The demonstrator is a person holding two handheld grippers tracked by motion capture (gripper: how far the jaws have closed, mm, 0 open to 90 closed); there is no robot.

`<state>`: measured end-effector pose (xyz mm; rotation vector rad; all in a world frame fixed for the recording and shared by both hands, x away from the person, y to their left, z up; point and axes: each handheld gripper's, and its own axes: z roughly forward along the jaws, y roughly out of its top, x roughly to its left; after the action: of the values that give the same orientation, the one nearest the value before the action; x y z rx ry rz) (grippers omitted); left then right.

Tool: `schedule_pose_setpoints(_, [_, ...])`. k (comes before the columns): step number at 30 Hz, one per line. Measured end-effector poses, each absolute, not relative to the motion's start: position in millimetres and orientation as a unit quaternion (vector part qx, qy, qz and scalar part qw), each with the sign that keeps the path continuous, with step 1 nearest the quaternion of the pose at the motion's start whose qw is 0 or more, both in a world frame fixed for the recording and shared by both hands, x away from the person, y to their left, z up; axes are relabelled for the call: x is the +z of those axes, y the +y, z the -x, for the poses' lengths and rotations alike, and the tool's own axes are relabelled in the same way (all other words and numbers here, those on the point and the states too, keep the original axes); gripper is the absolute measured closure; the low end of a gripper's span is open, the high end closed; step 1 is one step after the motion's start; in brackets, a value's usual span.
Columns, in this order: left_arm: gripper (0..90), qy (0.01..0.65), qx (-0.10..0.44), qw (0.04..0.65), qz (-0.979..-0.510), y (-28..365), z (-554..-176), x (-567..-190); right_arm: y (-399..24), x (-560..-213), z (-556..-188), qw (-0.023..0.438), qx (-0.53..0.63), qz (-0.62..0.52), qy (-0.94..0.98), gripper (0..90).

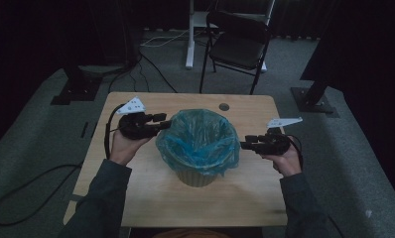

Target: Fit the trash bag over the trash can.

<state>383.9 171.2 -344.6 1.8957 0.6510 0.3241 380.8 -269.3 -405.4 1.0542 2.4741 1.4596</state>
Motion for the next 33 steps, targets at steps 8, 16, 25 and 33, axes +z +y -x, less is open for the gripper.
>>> schedule_pose_setpoints(8, [60.2, 0.244, 0.127, 0.517, -0.811, 153.4, -395.3, -333.8, -268.7, -407.9, -379.9, 0.038, 0.477, -0.343, 0.808, 55.5])
schedule_pose_setpoints(16, [60.2, 0.223, 0.120, 0.517, -0.818, 137.2, -404.4, -325.9, -269.0, -409.4, -379.7, 0.037, 0.478, -0.342, 0.808, 55.5])
schedule_pose_setpoints(25, [60.2, 0.207, 0.119, 0.517, -0.822, 117.6, -410.3, -322.8, -269.5, -411.7, -379.2, 0.036, 0.482, -0.343, 0.806, 55.5])
schedule_pose_setpoints(33, [60.2, 0.185, 0.113, 0.508, -0.833, 96.8, -413.1, -325.2, -270.5, -413.6, -379.3, 0.034, 0.485, -0.344, 0.804, 55.3])
